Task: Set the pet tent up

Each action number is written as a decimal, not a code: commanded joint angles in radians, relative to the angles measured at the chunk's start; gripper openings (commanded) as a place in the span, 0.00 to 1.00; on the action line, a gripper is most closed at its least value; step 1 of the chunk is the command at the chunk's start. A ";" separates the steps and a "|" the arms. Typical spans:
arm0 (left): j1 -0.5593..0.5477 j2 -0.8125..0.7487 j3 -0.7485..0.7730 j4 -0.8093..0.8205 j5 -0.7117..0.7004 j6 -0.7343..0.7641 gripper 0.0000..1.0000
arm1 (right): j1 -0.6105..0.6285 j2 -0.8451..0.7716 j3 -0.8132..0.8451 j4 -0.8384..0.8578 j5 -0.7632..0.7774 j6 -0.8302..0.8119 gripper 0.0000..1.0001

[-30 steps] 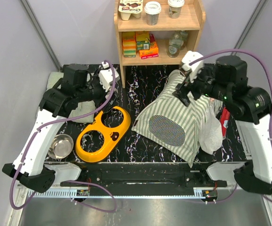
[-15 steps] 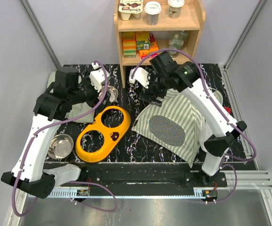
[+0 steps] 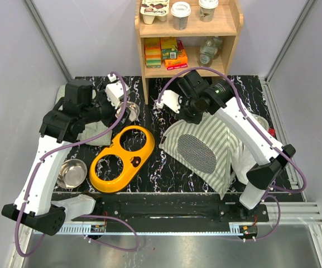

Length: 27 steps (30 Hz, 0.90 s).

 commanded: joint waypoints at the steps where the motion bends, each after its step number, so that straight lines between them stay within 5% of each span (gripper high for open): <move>1: 0.010 -0.022 0.004 0.046 0.022 0.000 0.89 | 0.006 -0.055 0.021 -0.108 0.117 0.071 0.18; 7: 0.013 -0.012 0.010 0.051 0.031 0.000 0.89 | 0.007 -0.028 0.128 -0.023 0.229 0.178 0.00; 19: 0.015 -0.016 -0.007 0.060 0.025 0.005 0.89 | -0.112 0.187 0.496 0.026 0.269 0.592 0.00; 27: 0.015 -0.009 -0.033 0.080 0.026 0.005 0.89 | -0.129 0.278 0.512 0.018 0.312 0.726 0.00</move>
